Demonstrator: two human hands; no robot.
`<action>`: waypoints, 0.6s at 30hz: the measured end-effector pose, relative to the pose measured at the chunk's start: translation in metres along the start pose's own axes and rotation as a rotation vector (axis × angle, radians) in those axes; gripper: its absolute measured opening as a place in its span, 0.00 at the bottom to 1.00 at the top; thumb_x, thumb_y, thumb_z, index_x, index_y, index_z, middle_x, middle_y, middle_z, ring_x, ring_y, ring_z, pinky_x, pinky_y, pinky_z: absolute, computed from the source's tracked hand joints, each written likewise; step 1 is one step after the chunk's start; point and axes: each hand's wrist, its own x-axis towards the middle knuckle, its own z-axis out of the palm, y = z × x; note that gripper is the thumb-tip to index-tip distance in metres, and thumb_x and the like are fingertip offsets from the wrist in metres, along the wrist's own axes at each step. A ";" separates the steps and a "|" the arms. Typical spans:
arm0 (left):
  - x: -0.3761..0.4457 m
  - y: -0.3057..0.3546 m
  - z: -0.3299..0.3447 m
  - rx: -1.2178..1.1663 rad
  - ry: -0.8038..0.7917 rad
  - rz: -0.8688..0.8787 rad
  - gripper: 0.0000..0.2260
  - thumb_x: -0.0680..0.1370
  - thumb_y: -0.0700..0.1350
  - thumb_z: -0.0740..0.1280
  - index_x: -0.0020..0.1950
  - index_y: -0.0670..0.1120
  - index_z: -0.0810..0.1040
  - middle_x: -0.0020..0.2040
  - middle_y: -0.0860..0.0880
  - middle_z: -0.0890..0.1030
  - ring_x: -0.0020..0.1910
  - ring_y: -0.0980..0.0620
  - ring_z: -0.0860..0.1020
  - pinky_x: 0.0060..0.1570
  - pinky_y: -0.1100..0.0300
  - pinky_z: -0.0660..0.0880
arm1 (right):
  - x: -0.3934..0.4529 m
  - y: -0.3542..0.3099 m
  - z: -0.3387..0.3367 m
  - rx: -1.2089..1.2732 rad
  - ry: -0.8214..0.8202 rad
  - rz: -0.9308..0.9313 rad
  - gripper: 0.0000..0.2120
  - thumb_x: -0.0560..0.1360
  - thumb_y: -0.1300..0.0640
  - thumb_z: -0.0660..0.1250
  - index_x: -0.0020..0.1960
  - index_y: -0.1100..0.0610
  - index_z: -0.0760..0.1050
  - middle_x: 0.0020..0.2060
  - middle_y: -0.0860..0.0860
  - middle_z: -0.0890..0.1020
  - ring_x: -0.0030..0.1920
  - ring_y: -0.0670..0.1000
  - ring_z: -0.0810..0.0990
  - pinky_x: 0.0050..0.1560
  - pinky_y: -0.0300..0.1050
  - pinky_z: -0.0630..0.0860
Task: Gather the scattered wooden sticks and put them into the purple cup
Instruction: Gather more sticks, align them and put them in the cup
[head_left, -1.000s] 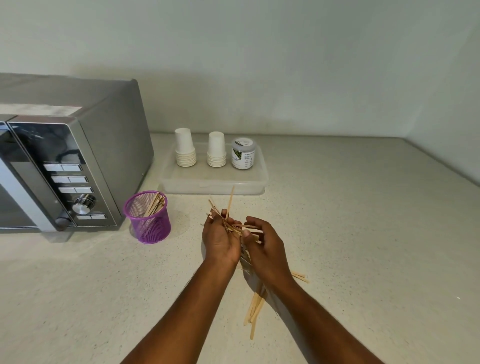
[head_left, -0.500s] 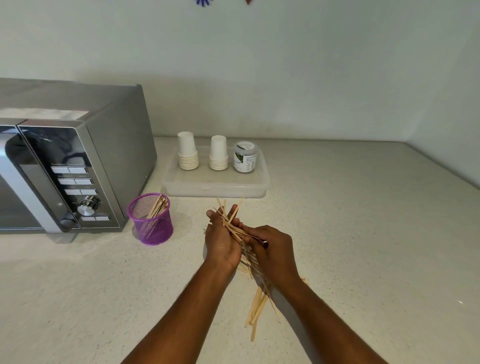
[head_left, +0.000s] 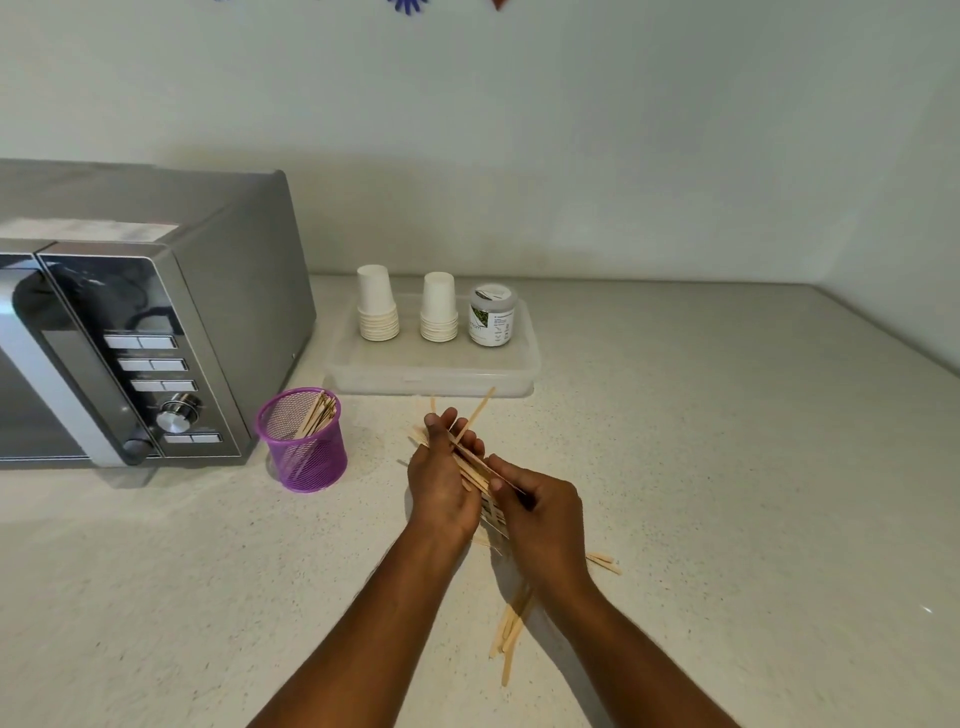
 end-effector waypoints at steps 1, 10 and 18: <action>-0.001 -0.001 0.001 -0.009 -0.008 -0.009 0.16 0.83 0.53 0.64 0.57 0.42 0.82 0.36 0.47 0.82 0.33 0.52 0.80 0.36 0.59 0.81 | -0.002 0.001 0.001 -0.031 0.040 -0.040 0.16 0.79 0.62 0.70 0.60 0.44 0.82 0.47 0.27 0.82 0.50 0.31 0.83 0.52 0.25 0.77; 0.000 -0.007 -0.001 -0.035 0.131 -0.060 0.17 0.83 0.58 0.61 0.48 0.44 0.73 0.27 0.51 0.74 0.20 0.55 0.71 0.24 0.62 0.73 | 0.001 0.007 -0.004 -0.272 -0.159 -0.133 0.16 0.76 0.61 0.71 0.61 0.45 0.84 0.51 0.42 0.84 0.51 0.39 0.81 0.52 0.31 0.77; -0.001 0.001 0.000 -0.051 0.115 -0.090 0.16 0.84 0.55 0.60 0.45 0.44 0.71 0.26 0.50 0.71 0.20 0.54 0.69 0.24 0.62 0.72 | 0.022 -0.019 -0.023 0.125 -0.146 0.034 0.21 0.69 0.54 0.69 0.61 0.40 0.77 0.52 0.43 0.82 0.50 0.43 0.83 0.45 0.40 0.83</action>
